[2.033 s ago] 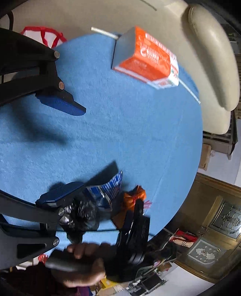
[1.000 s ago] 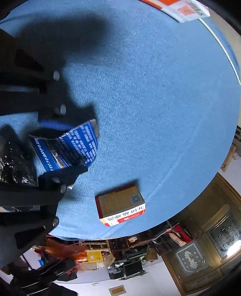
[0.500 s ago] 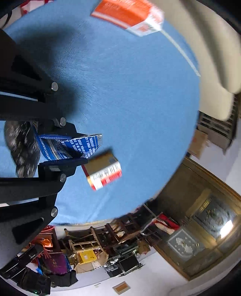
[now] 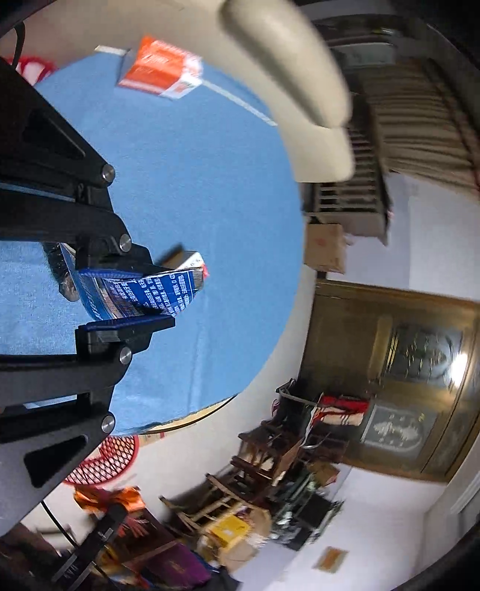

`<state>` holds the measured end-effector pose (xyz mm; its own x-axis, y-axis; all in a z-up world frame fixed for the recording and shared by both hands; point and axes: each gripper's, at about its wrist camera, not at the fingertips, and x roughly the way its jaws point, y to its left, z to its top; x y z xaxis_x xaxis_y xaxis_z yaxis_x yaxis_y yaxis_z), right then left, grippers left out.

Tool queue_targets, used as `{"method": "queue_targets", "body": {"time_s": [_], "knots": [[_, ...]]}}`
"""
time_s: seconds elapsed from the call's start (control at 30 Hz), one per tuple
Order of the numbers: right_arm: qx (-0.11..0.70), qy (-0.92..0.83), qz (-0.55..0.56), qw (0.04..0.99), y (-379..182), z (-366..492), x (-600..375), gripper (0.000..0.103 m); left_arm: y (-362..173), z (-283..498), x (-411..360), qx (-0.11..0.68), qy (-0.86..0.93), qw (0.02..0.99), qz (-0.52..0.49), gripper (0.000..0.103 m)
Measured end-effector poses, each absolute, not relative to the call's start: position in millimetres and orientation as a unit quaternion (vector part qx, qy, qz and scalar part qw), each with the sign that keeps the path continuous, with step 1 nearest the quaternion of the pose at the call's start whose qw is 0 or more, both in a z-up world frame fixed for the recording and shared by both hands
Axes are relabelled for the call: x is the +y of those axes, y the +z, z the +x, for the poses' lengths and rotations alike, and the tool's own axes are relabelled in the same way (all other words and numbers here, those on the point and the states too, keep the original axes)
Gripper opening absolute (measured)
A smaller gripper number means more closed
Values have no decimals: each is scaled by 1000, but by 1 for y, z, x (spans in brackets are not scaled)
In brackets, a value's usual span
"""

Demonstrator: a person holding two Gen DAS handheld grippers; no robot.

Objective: Collect trash
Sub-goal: 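Carry the orange bag and blue packet over the red wastebasket with both tools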

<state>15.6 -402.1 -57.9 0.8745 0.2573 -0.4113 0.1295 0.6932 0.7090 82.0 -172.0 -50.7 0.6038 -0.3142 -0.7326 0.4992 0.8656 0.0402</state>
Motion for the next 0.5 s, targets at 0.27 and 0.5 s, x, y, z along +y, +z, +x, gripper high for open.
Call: {"method": "queue_targets", "body": {"time_s": [0.27,0.5], "knots": [[225,18,398,889,-52,-12,-417,26,-34,40,-204,319,-248,896,183,19],[220,14,403,888,-56,-29,-424,26,-31,15,-229,308,-263,890,207,19]]}}
